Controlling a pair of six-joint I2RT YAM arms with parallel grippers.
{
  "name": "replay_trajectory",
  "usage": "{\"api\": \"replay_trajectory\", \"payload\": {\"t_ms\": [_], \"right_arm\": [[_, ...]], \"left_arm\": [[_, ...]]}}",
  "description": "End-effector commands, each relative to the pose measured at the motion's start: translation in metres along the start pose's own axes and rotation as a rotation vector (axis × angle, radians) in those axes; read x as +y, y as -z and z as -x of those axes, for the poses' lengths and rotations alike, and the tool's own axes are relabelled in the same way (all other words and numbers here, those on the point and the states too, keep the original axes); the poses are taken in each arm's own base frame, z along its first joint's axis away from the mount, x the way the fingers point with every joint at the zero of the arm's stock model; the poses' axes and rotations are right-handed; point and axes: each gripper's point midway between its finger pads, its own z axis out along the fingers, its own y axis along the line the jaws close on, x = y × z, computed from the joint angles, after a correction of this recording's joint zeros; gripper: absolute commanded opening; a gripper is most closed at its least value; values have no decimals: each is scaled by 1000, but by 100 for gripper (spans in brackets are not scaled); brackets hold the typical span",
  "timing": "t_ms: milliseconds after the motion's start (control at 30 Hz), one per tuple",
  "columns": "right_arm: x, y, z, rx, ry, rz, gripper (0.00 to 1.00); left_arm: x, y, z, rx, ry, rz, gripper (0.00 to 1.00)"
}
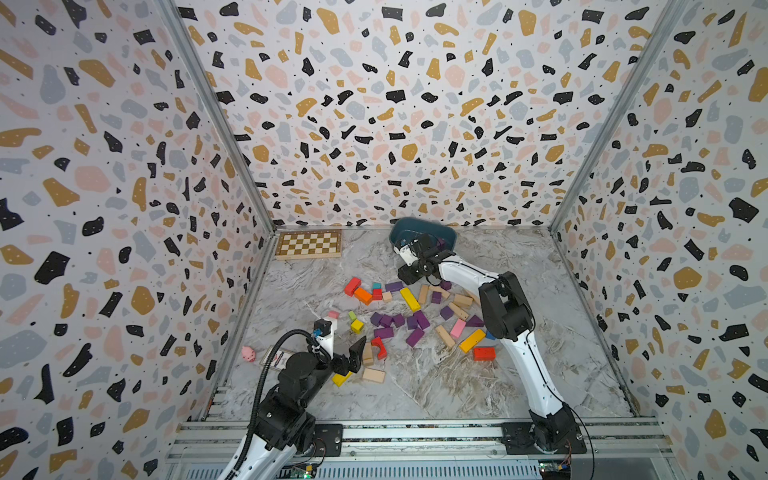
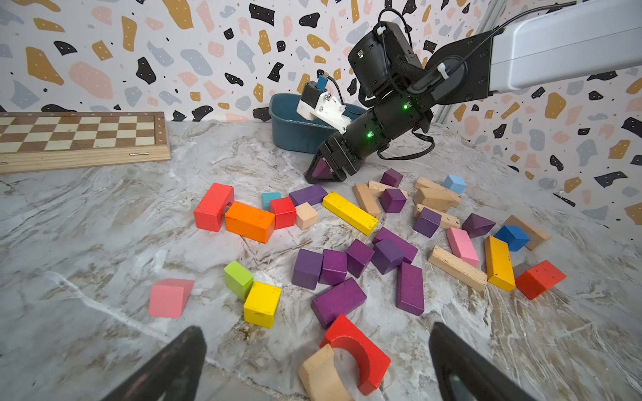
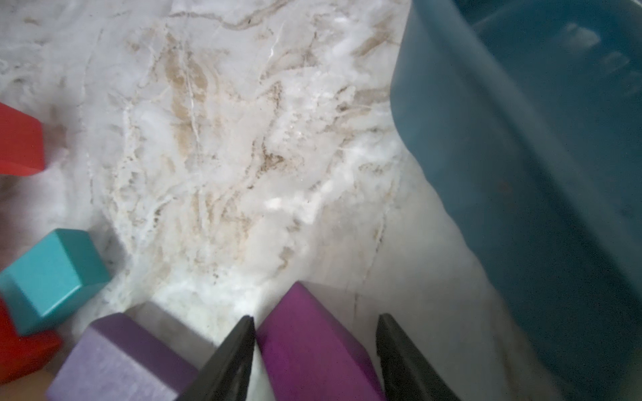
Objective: Pick purple bricks into the storage bin
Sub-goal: Pick up the building block from the center of the board.
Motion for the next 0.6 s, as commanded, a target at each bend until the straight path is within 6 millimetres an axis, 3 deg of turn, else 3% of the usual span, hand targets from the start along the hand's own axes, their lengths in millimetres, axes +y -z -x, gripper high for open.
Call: {"api": "replay_trajectory", "payload": {"t_ms": [0, 167, 500, 567], "right_arm": [[5, 12, 9, -5, 10, 20, 52], [4, 19, 21, -28, 8, 23, 42], [10, 44, 18, -68, -8, 14, 33], [10, 48, 21, -83, -2, 10, 26]], "left_arm": [[2, 2, 3, -29, 4, 11, 99], [7, 6, 5, -49, 22, 40, 99], [8, 6, 6, -54, 22, 42, 99], [7, 7, 7, -56, 19, 37, 99]]}}
